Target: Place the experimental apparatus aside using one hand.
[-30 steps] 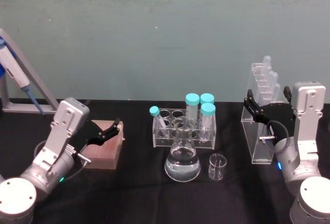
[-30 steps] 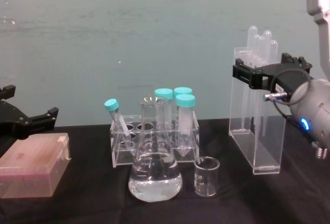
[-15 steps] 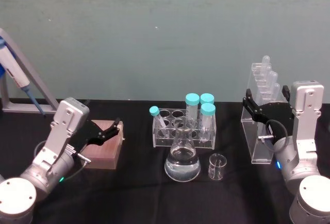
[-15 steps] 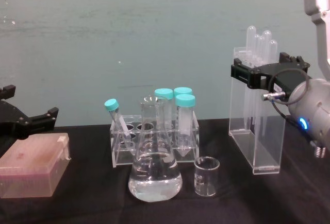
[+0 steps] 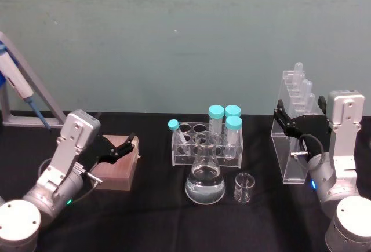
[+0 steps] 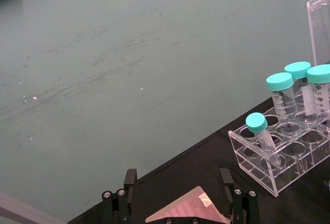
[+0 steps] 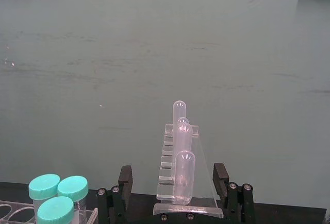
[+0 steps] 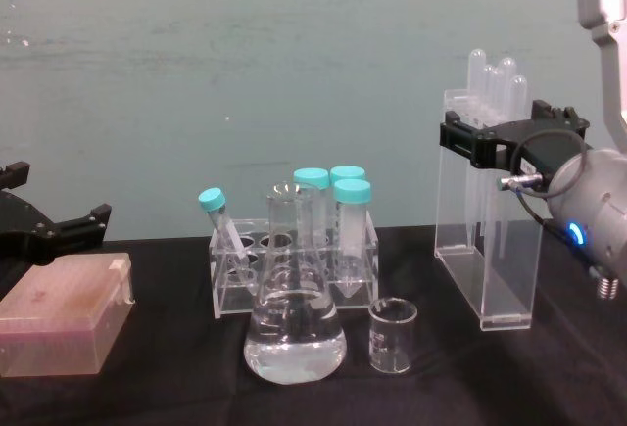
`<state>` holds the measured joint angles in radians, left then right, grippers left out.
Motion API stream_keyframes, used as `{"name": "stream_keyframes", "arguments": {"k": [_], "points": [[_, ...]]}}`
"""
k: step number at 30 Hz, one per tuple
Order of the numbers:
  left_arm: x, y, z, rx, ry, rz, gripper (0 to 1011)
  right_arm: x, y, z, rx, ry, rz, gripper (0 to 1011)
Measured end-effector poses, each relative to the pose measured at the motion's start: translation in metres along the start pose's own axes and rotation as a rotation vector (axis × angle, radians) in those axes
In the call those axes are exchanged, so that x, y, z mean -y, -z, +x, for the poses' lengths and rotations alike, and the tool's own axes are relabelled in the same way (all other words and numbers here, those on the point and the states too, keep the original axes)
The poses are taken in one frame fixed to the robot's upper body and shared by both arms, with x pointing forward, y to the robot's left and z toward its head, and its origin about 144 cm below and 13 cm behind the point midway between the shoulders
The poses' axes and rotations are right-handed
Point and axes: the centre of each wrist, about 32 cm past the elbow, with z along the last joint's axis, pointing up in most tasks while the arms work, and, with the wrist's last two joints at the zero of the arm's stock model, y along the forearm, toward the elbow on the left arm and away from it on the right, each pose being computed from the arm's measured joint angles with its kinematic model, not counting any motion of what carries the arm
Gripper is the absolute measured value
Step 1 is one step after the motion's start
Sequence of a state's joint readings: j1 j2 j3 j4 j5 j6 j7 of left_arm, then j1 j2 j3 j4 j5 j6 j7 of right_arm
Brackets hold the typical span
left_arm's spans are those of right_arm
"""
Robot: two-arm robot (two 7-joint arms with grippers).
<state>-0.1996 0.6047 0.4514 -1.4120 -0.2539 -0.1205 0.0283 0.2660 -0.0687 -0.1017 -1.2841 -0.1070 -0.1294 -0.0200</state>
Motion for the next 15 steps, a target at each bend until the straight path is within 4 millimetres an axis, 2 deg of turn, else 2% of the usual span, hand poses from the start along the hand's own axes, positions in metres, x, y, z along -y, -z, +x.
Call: {"name": "stream_keyframes", "arguments": {"k": [15], "points": [[0.0, 0.0, 0.0, 0.0, 0.0, 0.0, 1000, 0.0, 0.001, 0.0007, -0.006, 0.004, -0.005, 1000]]}}
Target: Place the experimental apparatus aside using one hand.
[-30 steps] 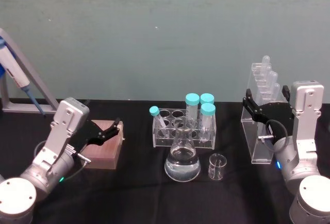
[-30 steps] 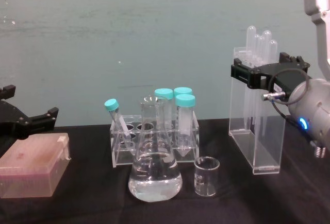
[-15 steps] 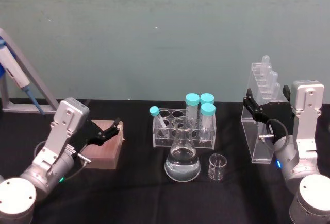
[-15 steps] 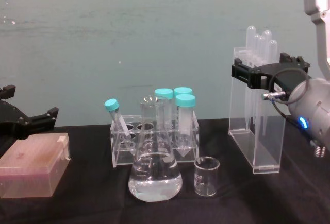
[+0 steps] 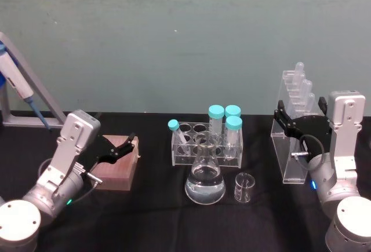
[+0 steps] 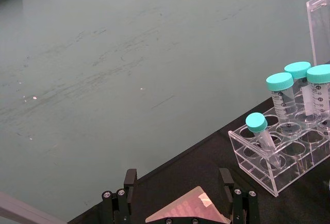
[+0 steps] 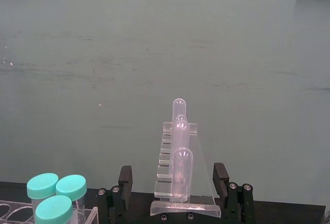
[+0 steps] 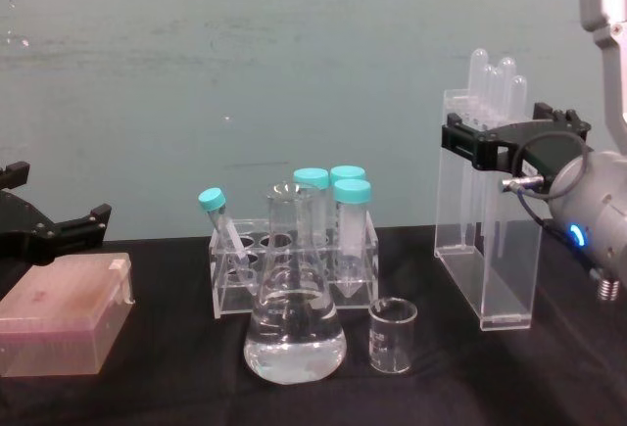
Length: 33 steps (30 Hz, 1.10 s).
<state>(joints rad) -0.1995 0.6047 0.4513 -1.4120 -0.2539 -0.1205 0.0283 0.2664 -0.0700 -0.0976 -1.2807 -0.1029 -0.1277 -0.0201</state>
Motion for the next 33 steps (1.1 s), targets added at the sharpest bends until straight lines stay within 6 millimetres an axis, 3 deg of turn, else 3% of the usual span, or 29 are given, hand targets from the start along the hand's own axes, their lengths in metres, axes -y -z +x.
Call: {"name": "stream_keyframes", "arguments": {"k": [33], "points": [[0.0, 0.0, 0.0, 0.0, 0.0, 0.0, 1000, 0.0, -0.0006, -0.0009, 0.001, -0.019, 0.001, 1000]]}}
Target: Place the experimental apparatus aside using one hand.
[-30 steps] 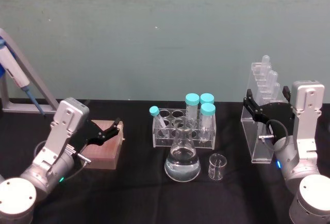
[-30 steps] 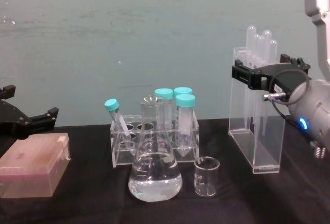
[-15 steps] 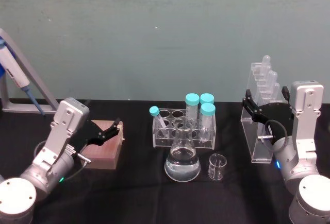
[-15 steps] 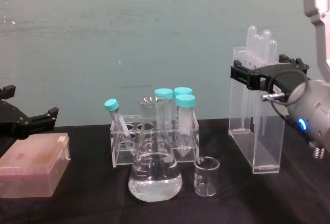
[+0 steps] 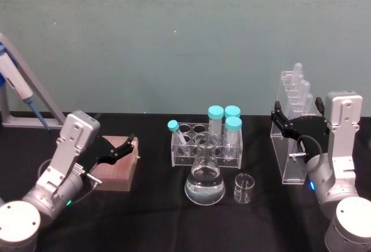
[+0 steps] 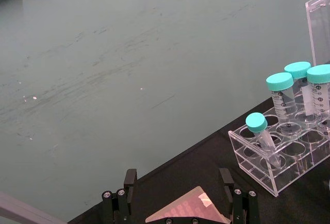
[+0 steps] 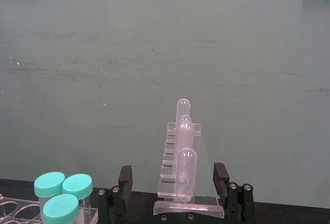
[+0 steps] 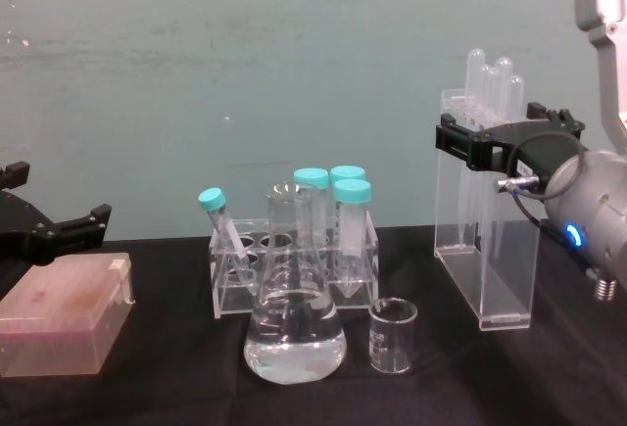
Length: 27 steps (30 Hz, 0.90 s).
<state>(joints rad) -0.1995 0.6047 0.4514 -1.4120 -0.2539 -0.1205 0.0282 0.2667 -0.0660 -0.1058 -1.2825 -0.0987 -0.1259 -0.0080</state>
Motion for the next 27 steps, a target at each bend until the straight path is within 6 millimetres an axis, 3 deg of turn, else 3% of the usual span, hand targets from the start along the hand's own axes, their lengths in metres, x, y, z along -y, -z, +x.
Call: {"name": "stream_keyframes", "arguments": {"k": [27], "points": [[0.0, 0.0, 0.0, 0.0, 0.0, 0.0, 1000, -0.0001, -0.0001, 0.0, 0.0, 0.002, 0.0, 1000]]}}
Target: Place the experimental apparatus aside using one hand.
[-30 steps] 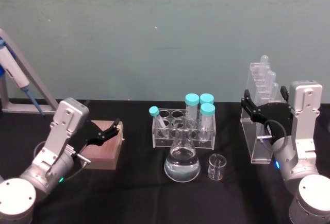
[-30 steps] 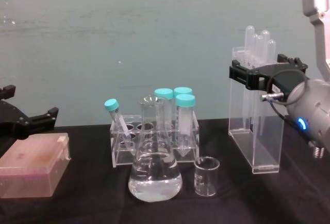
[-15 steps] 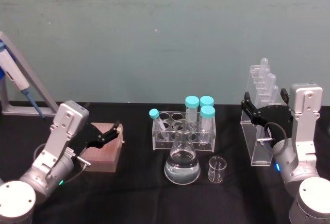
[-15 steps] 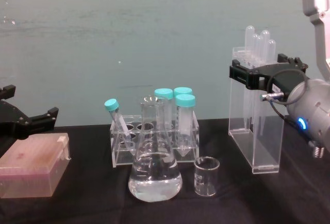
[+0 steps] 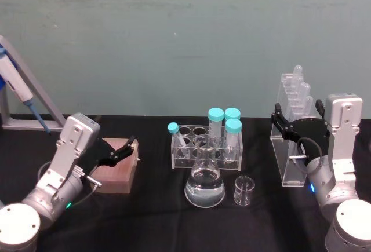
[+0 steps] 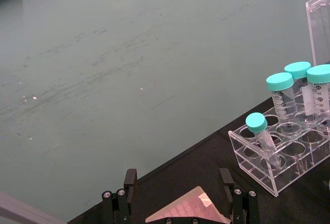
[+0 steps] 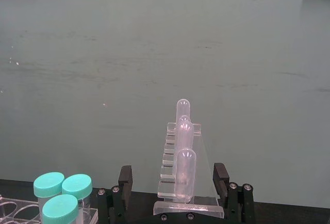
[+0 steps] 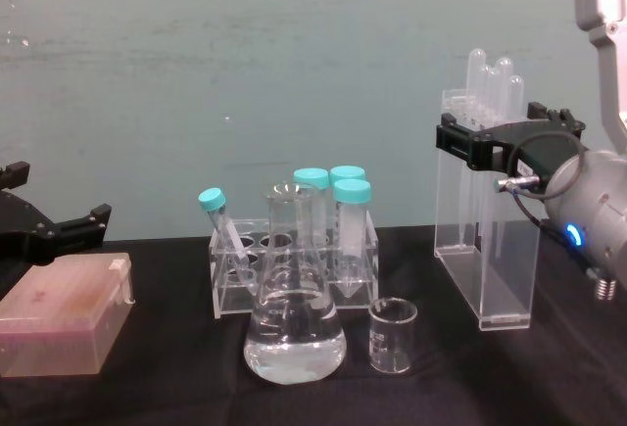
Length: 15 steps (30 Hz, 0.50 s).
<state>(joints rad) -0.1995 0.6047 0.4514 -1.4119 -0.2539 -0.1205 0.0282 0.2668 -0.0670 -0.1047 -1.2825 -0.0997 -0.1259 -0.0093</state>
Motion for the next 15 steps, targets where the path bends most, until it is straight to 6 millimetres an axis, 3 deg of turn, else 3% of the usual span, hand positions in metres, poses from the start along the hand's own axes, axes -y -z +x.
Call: {"name": "stream_keyframes", "arguments": {"k": [15], "points": [[0.0, 0.0, 0.0, 0.0, 0.0, 0.0, 1000, 0.0, 0.0, 0.0, 0.0, 0.001, 0.0, 1000]]}}
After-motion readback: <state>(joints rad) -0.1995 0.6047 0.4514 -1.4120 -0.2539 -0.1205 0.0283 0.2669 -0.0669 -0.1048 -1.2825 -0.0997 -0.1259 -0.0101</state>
